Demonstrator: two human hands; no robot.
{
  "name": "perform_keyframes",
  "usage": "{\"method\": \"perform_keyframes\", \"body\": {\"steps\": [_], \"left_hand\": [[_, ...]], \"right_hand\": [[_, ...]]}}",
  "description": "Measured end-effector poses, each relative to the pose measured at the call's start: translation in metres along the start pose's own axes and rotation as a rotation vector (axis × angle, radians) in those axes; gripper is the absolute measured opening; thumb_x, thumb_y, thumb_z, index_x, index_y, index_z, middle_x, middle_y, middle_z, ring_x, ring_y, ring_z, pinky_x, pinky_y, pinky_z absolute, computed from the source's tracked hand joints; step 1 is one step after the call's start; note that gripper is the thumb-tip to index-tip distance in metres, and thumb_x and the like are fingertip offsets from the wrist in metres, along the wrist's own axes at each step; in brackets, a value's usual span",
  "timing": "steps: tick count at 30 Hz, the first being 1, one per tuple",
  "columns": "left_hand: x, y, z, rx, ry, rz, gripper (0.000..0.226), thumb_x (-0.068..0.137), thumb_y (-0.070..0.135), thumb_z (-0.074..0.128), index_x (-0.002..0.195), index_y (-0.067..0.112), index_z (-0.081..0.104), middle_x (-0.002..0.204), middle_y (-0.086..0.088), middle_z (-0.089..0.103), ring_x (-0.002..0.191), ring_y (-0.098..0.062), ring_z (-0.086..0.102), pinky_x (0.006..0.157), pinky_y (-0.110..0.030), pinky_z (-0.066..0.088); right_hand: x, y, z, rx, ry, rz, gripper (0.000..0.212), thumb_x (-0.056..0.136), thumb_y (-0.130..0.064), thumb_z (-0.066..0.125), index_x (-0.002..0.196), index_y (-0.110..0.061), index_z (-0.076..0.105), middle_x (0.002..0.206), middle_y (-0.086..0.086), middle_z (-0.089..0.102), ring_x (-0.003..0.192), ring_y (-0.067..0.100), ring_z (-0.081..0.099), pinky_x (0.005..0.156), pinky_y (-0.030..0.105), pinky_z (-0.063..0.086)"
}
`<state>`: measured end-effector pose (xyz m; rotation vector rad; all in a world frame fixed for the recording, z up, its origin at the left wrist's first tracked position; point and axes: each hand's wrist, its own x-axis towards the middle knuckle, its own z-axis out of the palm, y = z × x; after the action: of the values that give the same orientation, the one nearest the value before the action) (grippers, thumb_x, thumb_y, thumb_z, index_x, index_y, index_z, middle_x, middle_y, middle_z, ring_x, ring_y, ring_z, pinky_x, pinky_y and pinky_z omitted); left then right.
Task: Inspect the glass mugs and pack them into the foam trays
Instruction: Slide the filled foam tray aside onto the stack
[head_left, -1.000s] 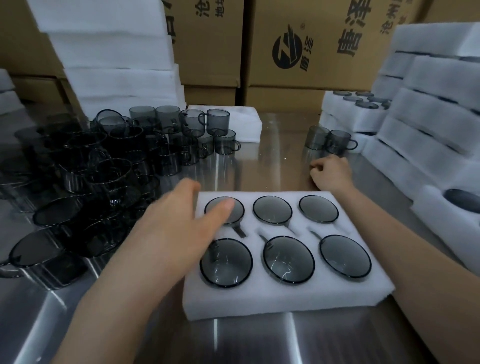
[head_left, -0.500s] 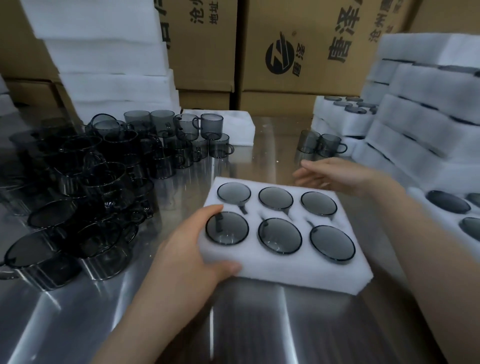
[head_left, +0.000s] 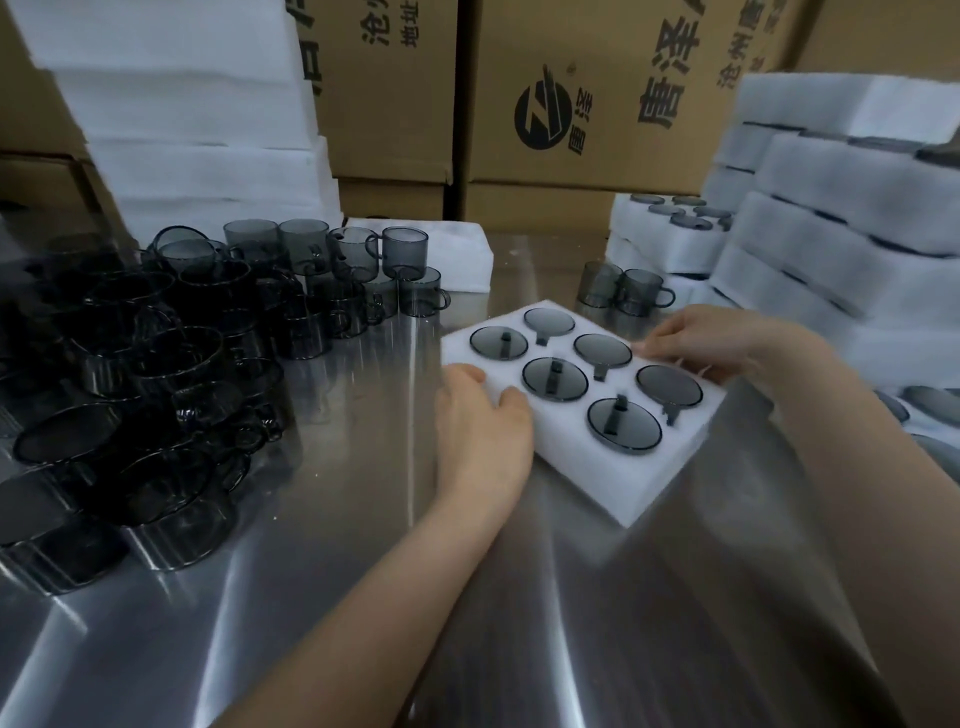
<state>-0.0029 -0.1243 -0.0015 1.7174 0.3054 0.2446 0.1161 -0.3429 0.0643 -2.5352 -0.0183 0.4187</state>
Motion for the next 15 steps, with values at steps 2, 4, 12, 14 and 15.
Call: {"method": "perform_keyframes", "body": {"steps": [2,4,12,14,15], "left_hand": [[-0.001,0.005,0.012,-0.122,-0.089,-0.045,0.049,0.082,0.036,0.055,0.127,0.018,0.047,0.128,-0.005,0.055,0.113,-0.030,0.059,0.099,-0.047,0.048],[0.003,0.010,0.024,-0.232,-0.185,-0.071,0.068,0.074,0.042,0.059,0.136,0.017,0.045,0.130,0.000,0.055,0.118,-0.023,0.057,0.104,-0.040,0.044],[0.030,0.015,0.065,-0.316,-0.520,-0.047,0.066,0.085,0.016,0.069,0.145,0.016,0.040,0.142,0.002,0.051,0.128,-0.016,0.051,0.110,-0.035,0.039],[0.037,0.017,0.073,-0.276,-0.520,-0.021,0.065,0.089,0.011,0.065,0.148,0.013,0.035,0.147,-0.003,0.045,0.130,-0.019,0.049,0.113,-0.038,0.037],[0.040,0.017,0.078,-0.268,-0.512,-0.016,0.062,0.090,0.010,0.062,0.147,0.012,0.036,0.147,-0.004,0.044,0.130,-0.020,0.049,0.113,-0.039,0.037]], "right_hand": [[0.000,0.001,-0.005,-0.030,0.015,0.053,0.019,0.096,-0.032,0.060,0.089,-0.018,0.072,0.064,-0.001,0.071,0.052,0.017,0.065,0.052,0.028,0.052],[-0.001,0.001,-0.010,-0.089,0.064,0.128,0.016,0.097,-0.022,0.057,0.090,-0.013,0.069,0.064,0.004,0.067,0.045,0.018,0.060,0.049,0.026,0.050],[0.000,0.002,-0.019,-0.396,0.278,0.304,0.021,0.095,-0.004,0.046,0.078,0.004,0.056,0.072,0.019,0.059,0.058,0.028,0.053,0.053,0.029,0.040],[0.007,-0.001,-0.023,-0.404,0.383,0.296,0.019,0.094,-0.003,0.047,0.075,0.000,0.051,0.071,0.017,0.056,0.059,0.027,0.051,0.051,0.029,0.038],[0.014,-0.005,-0.025,-0.384,0.454,0.269,0.017,0.093,-0.004,0.047,0.077,0.000,0.051,0.077,0.018,0.058,0.064,0.028,0.052,0.055,0.030,0.040]]}}
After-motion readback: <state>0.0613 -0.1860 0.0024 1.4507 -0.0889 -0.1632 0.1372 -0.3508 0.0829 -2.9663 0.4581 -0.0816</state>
